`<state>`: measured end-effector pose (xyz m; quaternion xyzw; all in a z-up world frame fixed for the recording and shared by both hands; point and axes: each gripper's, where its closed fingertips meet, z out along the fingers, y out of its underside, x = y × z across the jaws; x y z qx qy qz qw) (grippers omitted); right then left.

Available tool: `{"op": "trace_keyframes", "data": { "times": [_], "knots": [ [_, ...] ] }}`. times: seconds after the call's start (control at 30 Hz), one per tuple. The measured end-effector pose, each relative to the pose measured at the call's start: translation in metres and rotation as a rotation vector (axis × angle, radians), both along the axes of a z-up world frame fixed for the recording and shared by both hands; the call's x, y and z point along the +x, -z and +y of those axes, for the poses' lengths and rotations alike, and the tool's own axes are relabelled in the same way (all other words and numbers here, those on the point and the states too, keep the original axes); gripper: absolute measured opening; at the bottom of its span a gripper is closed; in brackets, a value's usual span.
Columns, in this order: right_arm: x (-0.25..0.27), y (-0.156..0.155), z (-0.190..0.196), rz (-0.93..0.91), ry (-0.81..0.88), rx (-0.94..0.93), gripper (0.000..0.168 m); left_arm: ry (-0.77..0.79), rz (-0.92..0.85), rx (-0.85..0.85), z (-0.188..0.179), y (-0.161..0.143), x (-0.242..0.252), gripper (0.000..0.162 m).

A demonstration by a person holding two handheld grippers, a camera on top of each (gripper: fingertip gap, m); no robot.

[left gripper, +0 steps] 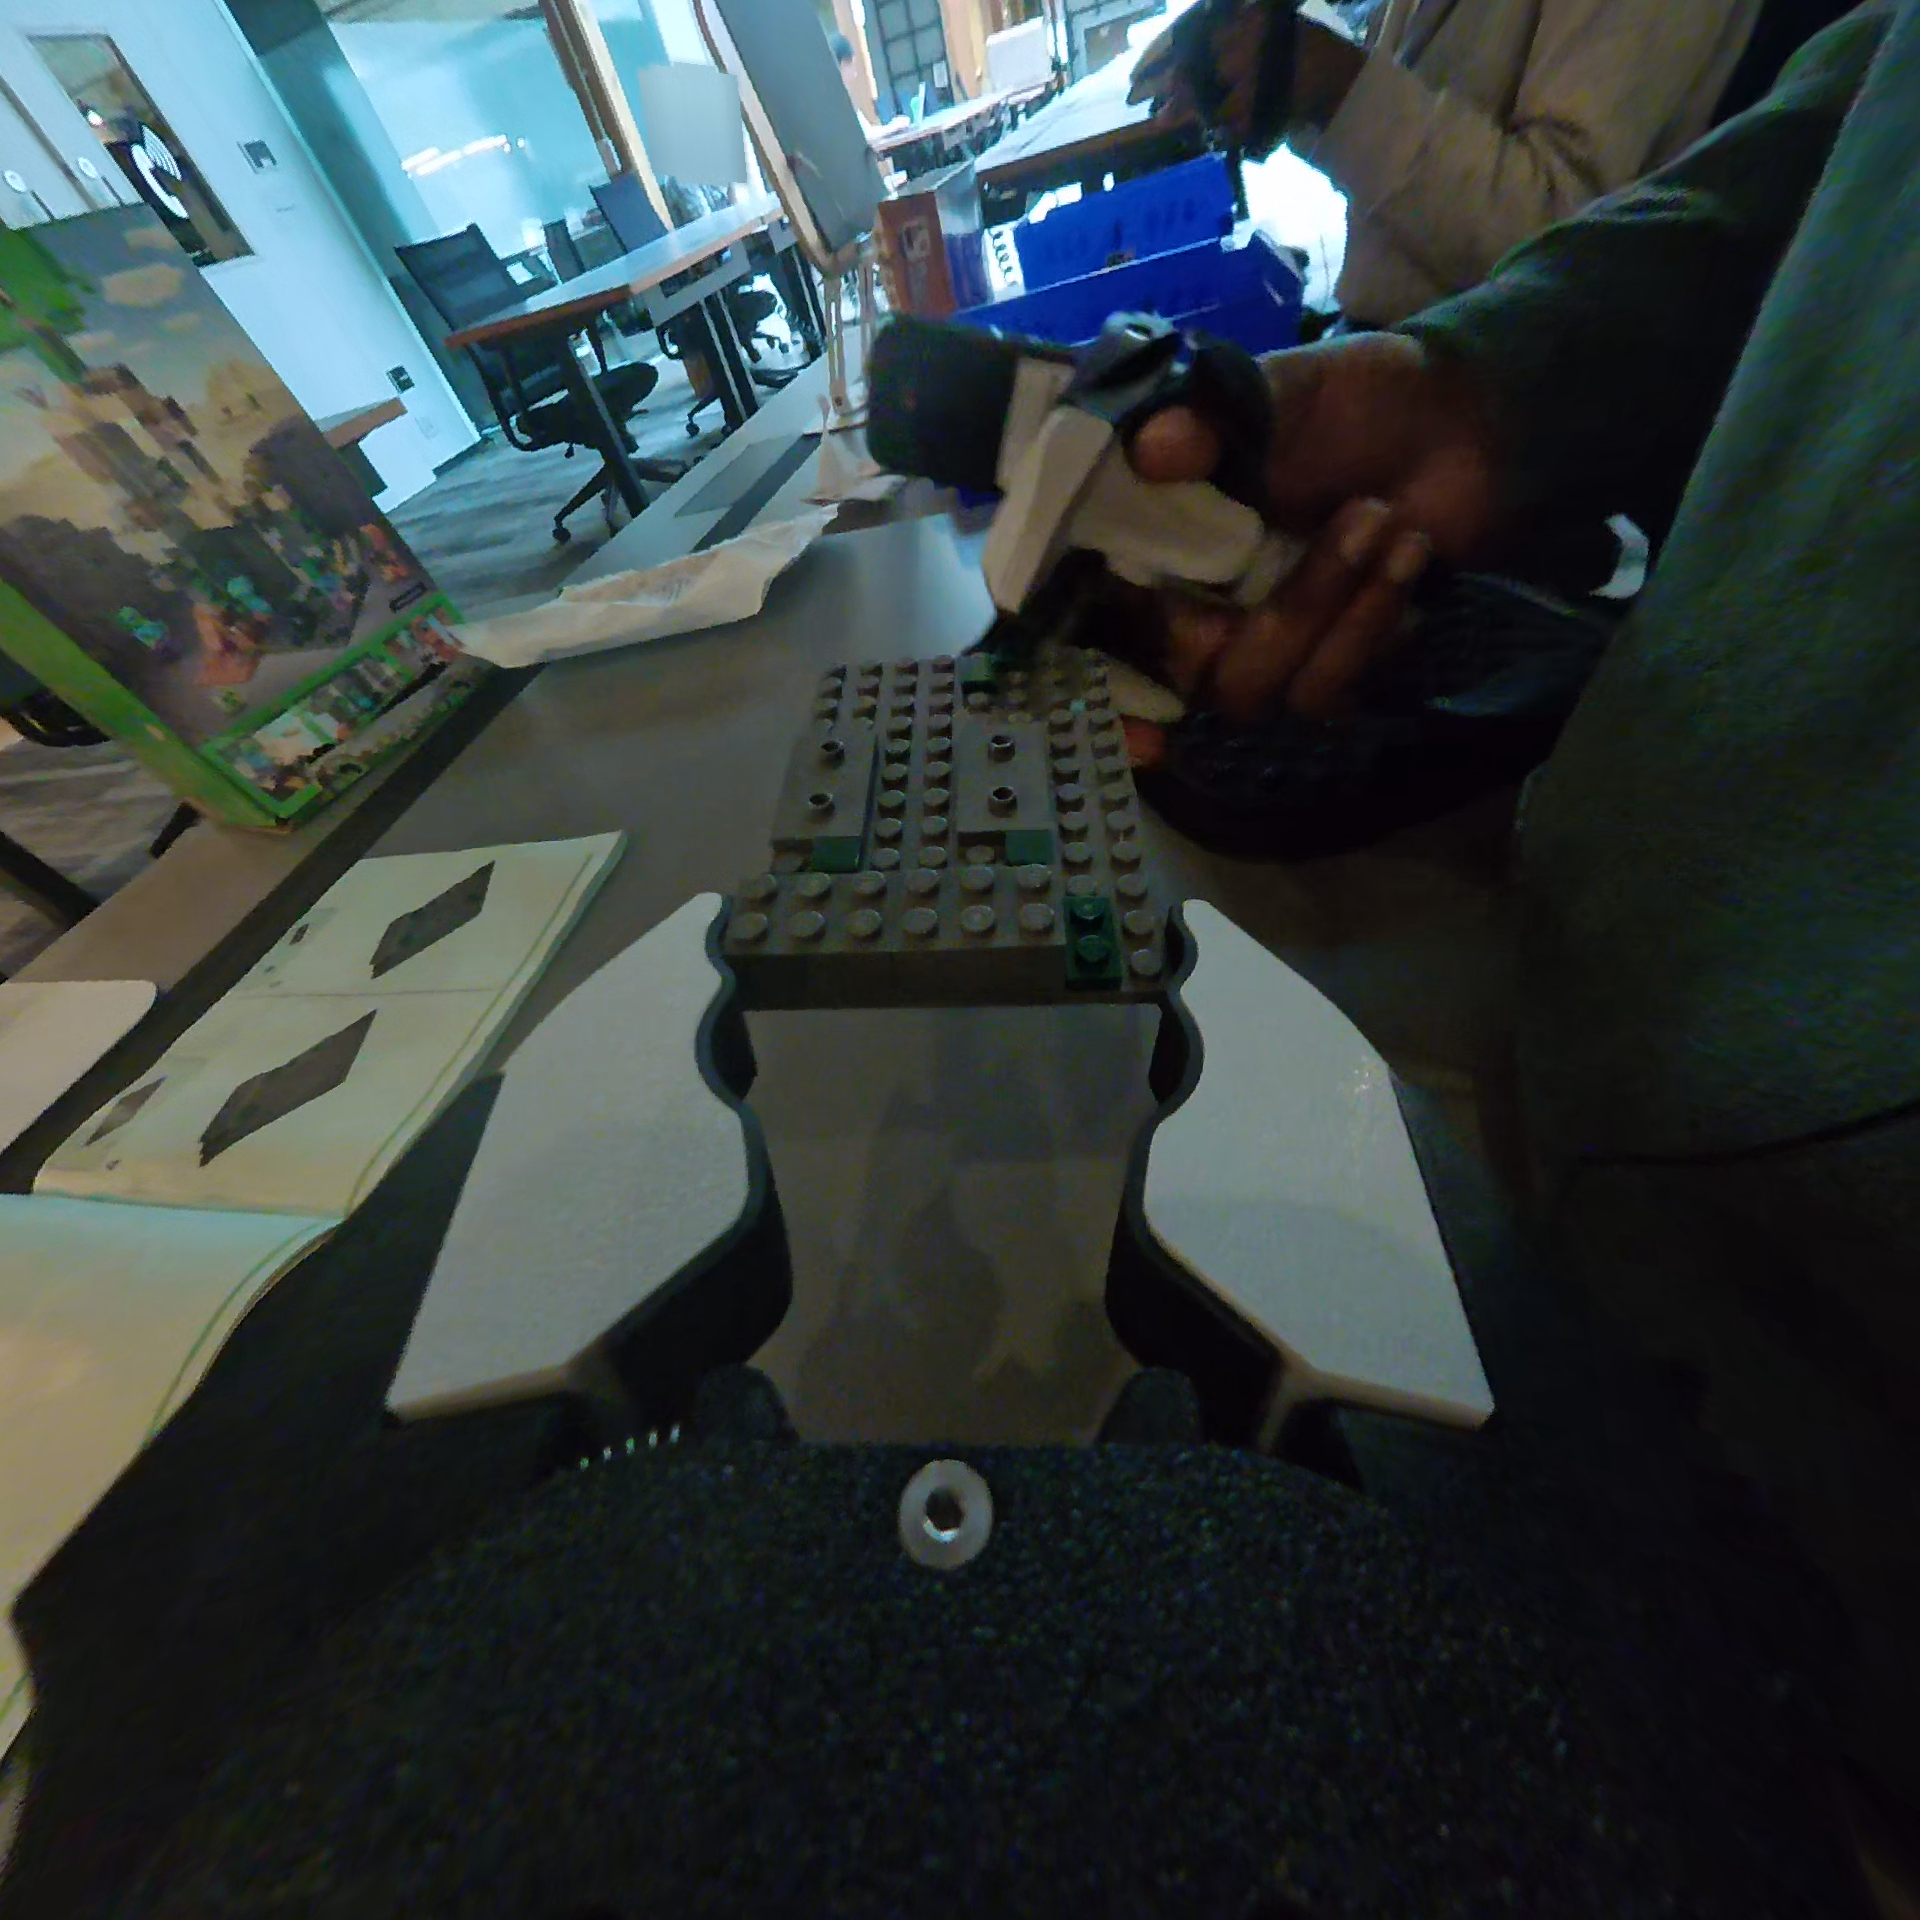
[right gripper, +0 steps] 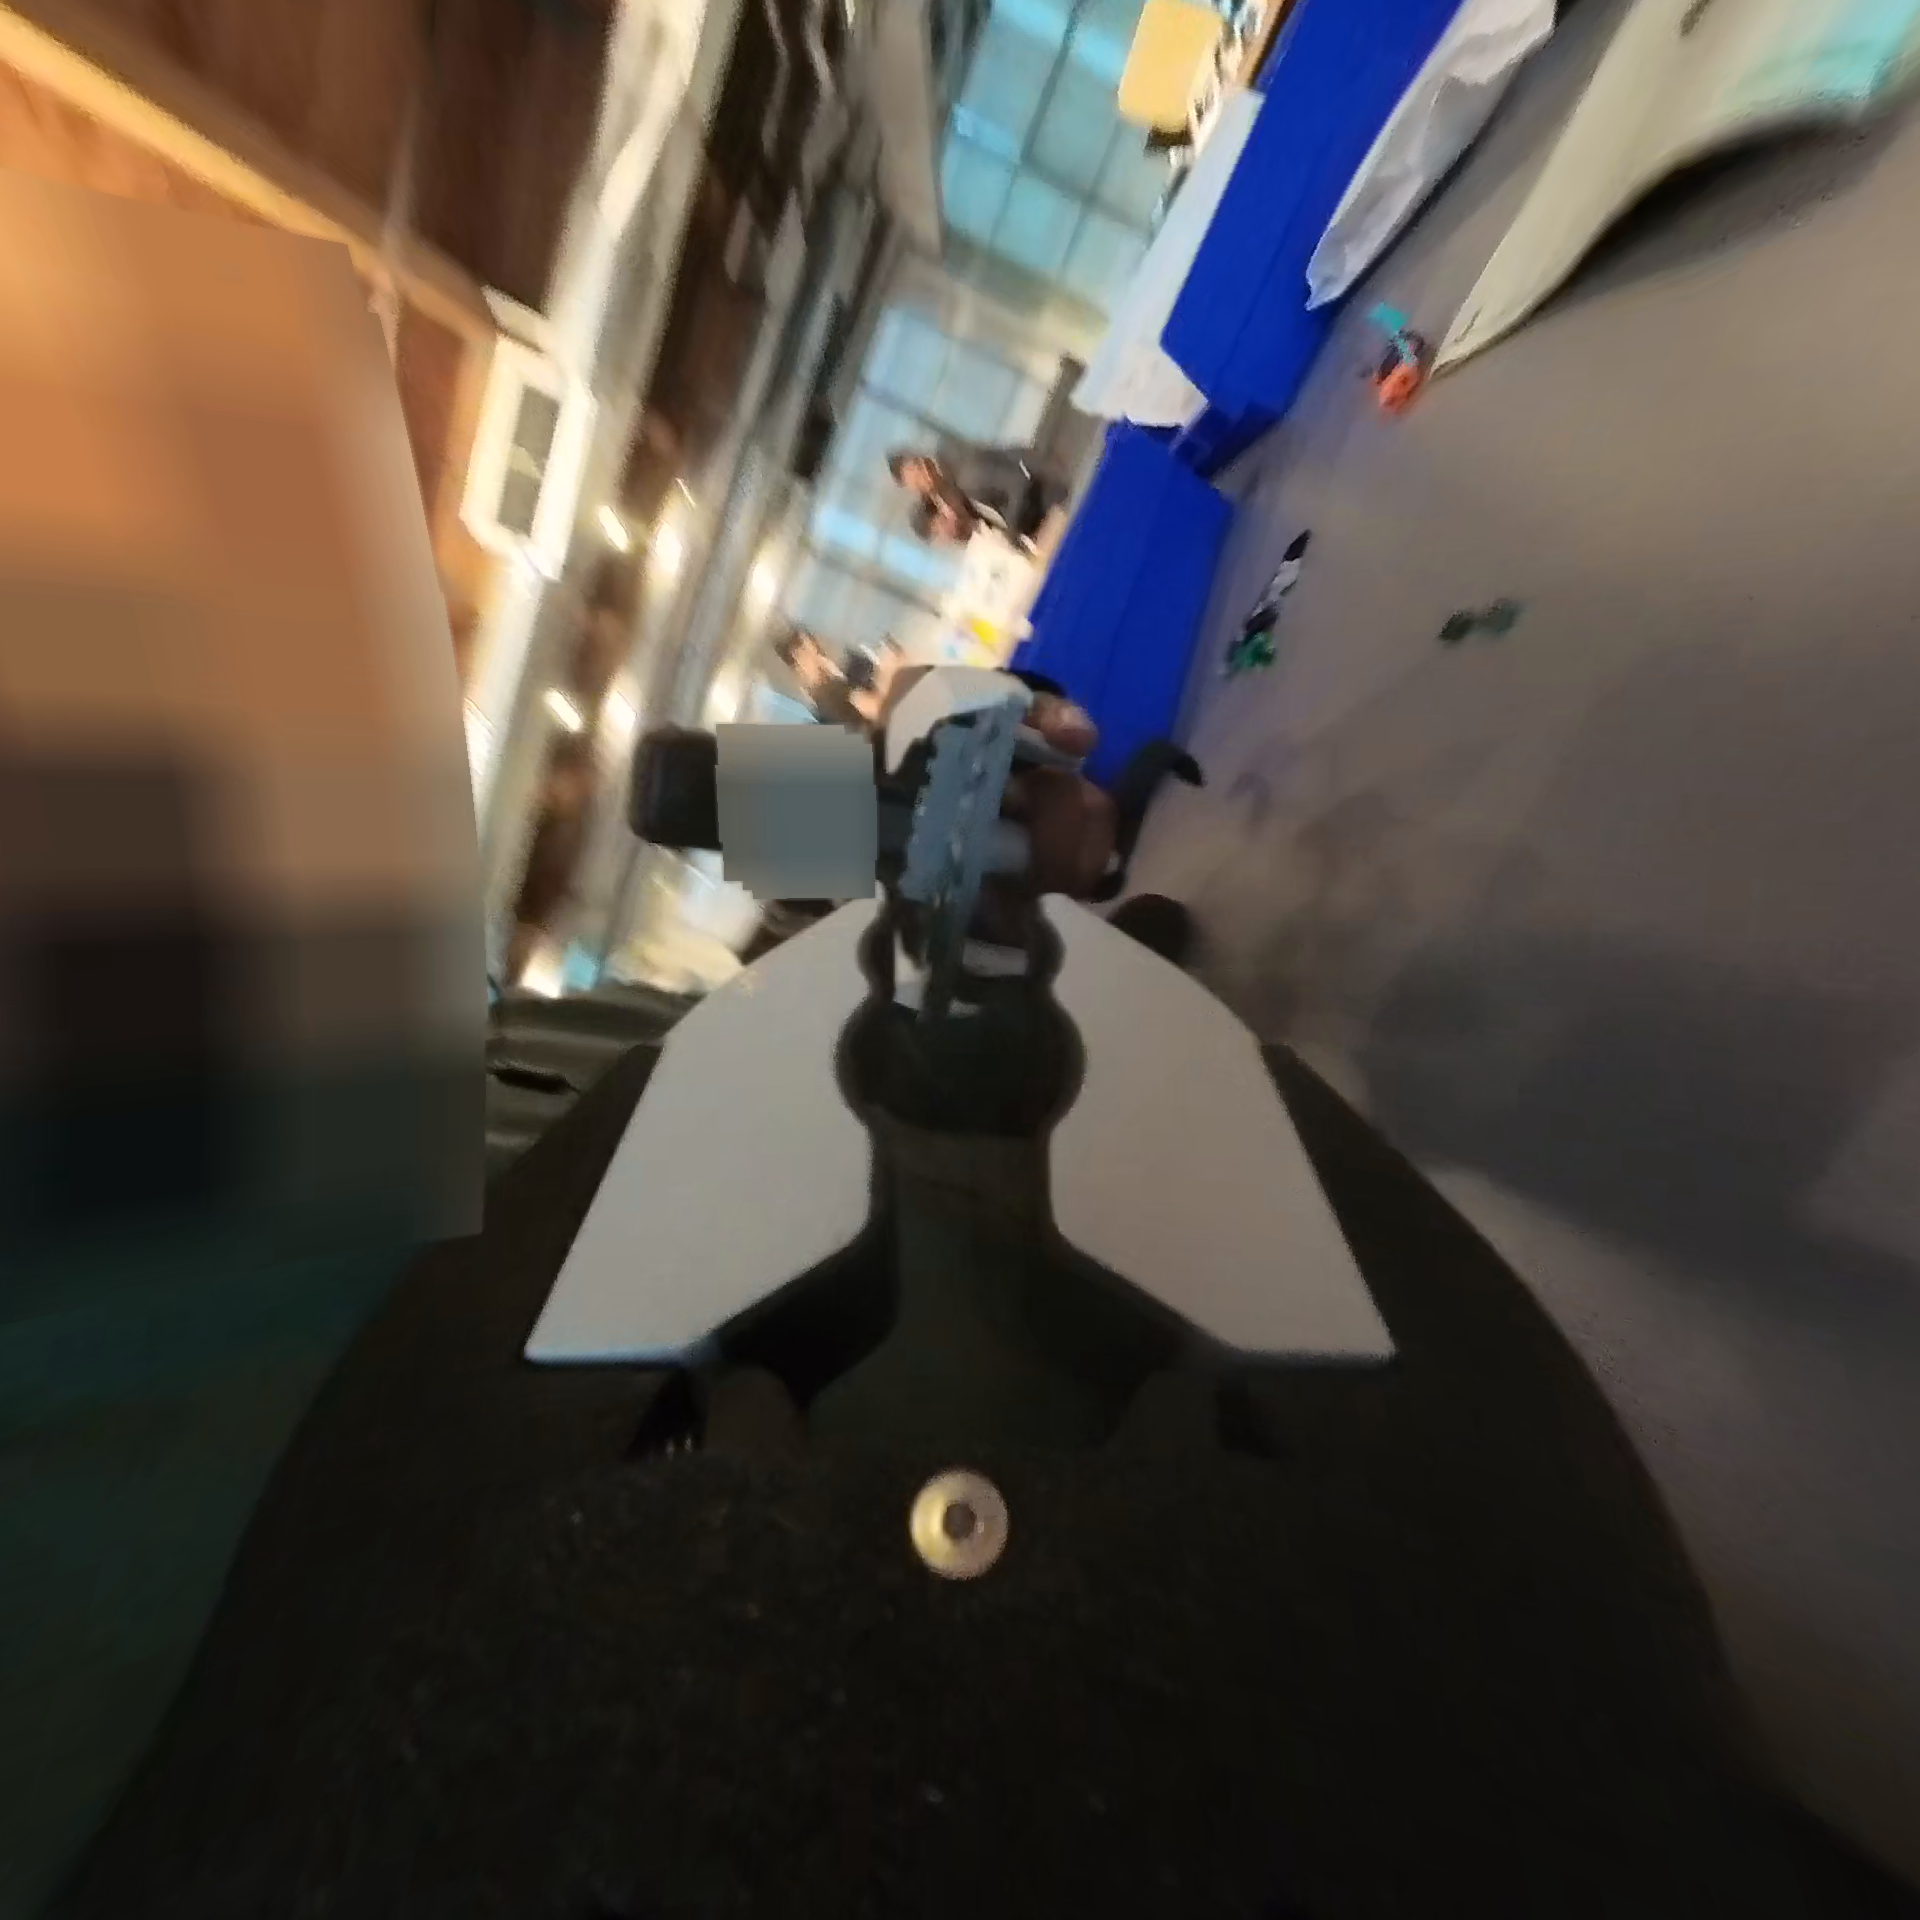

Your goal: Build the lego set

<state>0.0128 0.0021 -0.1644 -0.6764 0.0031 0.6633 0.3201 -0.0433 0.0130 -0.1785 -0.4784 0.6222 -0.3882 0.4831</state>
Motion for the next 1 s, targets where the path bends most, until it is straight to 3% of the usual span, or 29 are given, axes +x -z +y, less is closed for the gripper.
{"op": "trace_keyframes", "data": {
  "times": [0.23,0.43,0.53,0.7,1.0],
  "knots": [
    [0.014,-0.018,0.015,-0.33,-0.072,0.27,0.025,0.027,-0.004,-0.026,-0.006,0.0,-0.001,0.076],
    [0.01,-0.006,0.017,-0.576,-0.326,0.557,0.021,0.062,0.006,-0.067,-0.007,0.006,-0.001,0.076],
    [0.007,0.006,0.009,-0.626,-0.469,0.637,0.034,0.082,0.012,-0.089,-0.007,0.01,-0.003,0.076],
    [-0.001,0.027,0.002,-0.848,-0.61,0.718,0.074,0.077,0.042,-0.106,-0.001,0.018,-0.002,0.076],
    [-0.016,0.048,0.016,-1.199,-0.567,0.832,0.082,0.088,0.092,-0.108,0.01,0.031,0.007,0.076]
  ]
}}
